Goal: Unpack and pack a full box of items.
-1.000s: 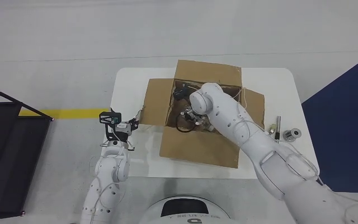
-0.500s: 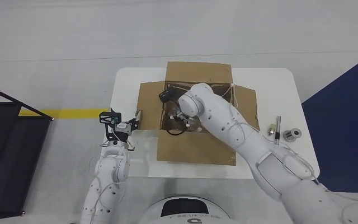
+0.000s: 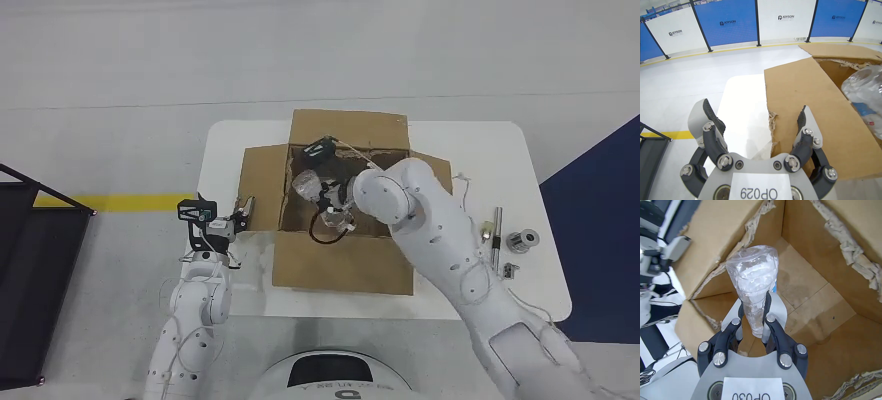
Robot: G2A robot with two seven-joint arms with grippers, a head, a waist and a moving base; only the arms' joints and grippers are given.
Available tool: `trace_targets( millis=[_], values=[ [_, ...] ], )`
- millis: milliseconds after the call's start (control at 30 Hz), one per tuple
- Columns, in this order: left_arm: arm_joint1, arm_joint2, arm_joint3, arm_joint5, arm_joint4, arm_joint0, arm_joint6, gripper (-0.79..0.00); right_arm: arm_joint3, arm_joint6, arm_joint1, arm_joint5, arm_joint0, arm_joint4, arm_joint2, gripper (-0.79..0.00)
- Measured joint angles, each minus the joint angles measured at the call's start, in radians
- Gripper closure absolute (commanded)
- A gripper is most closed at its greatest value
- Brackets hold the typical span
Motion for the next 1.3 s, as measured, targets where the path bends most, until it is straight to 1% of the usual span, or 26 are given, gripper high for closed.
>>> trace_targets(
  millis=[233, 333, 433, 533, 600, 800, 967, 1033, 1100, 1200, 1300],
  values=[
    [0.0, 0.0, 0.0, 0.0, 0.0, 0.0, 0.0, -0.785, -0.343, -0.153, 0.054, -0.135, -0.289, 0.088, 0.277, 0.0],
    [0.0, 0.0, 0.0, 0.0, 0.0, 0.0, 0.0, -0.785, -0.453, -0.235, 0.069, -0.182, -0.415, 0.143, 0.401, 0.0],
    [0.0, 0.0, 0.0, 0.0, 0.0, 0.0, 0.0, -0.785, -0.523, -0.32, 0.077, -0.219, -0.528, 0.208, 0.514, 0.0],
    [0.0, 0.0, 0.0, 0.0, 0.0, 0.0, 0.0, -0.785, -0.545, -0.381, 0.083, -0.25, -0.61, 0.283, 0.602, 0.0],
    [0.0, 0.0, 0.0, 0.0, 0.0, 0.0, 0.0, -0.785, -0.546, -0.407, 0.085, -0.255, -0.641, 0.321, 0.64, 0.0],
    [0.0, 0.0, 0.0, 0.0, 0.0, 0.0, 0.0, -0.785, -0.549, -0.509, 0.089, -0.226, -0.737, 0.406, 0.777, 0.0],
    [0.0, 0.0, 0.0, 0.0, 0.0, 0.0, 0.0, -0.785, -0.527, -0.592, 0.088, -0.207, -0.862, 0.491, 0.929, 0.0],
    [0.0, 0.0, 0.0, 0.0, 0.0, 0.0, 0.0, -0.785, -0.497, -0.596, 0.088, -0.175, -0.885, 0.523, 0.976, 0.0],
    [0.0, 0.0, 0.0, 0.0, 0.0, 0.0, 0.0, -0.785, -0.463, -0.59, 0.09, -0.116, -0.874, 0.536, 0.999, 0.0],
    [0.0, 0.0, 0.0, 0.0, 0.0, 0.0, 0.0, -0.785, -0.373, -0.524, 0.099, -0.047, -0.803, 0.564, 1.007, 0.0],
    [0.0, 0.0, 0.0, 0.0, 0.0, 0.0, 0.0, -0.785, -0.284, -0.449, 0.112, 0.042, -0.711, 0.525, 0.98, 0.0]
  ],
)
